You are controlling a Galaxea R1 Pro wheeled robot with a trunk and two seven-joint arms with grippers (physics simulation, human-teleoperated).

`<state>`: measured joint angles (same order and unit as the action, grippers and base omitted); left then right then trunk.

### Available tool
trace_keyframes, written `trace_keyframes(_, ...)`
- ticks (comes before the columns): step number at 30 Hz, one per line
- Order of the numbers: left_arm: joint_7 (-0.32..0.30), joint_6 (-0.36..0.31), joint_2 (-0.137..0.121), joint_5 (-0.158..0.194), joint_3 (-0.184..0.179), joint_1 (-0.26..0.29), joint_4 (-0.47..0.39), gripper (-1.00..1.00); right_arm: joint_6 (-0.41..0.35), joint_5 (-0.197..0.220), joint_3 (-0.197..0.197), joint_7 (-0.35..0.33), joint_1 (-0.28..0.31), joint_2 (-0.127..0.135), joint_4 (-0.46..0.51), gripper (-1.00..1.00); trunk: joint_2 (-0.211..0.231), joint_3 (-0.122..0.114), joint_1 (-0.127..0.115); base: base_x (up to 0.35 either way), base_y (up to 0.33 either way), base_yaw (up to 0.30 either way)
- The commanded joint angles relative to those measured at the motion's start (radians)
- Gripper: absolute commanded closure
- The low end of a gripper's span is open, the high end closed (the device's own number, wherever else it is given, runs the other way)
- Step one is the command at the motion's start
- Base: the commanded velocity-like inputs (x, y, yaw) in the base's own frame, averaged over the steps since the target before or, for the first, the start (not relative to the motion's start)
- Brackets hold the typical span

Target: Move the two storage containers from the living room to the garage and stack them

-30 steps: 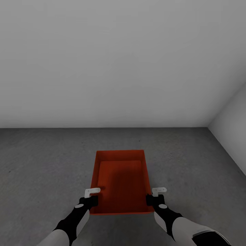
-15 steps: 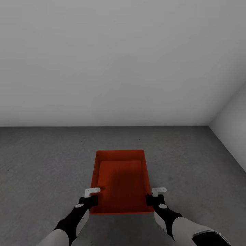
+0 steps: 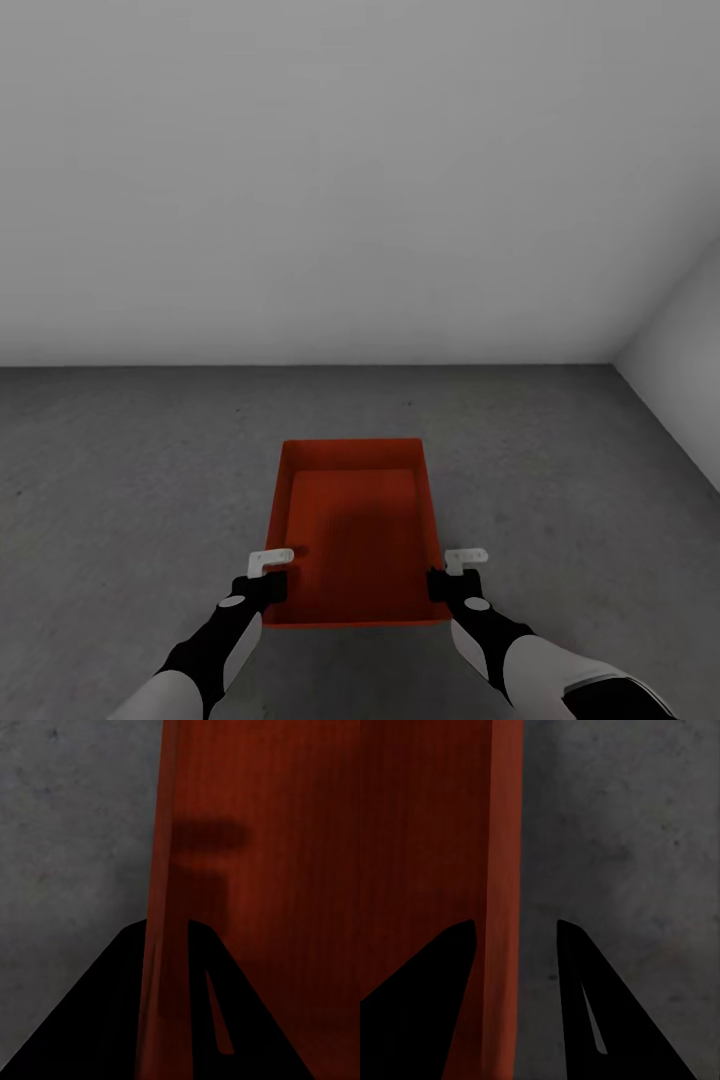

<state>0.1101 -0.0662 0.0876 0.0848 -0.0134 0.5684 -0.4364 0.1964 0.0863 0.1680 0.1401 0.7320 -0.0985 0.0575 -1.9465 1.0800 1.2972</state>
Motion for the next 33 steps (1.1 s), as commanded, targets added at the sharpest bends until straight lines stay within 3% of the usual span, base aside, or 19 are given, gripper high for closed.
trace_keyframes(1,0.066,0.009,0.001,0.023,0.02,0.001,-0.006,1.0,0.001,0.007,-0.034,0.001,0.0,-0.006,-0.002,1.0,-0.008,0.004,0.004,0.0,0.0,0.0)
trace_keyframes(33,0.066,0.009,0.001,0.023,0.021,0.001,-0.007,1.0,0.003,0.007,-0.033,0.001,0.0,-0.006,-0.002,1.0,-0.232,0.104,0.126,0.0,0.0,0.0)
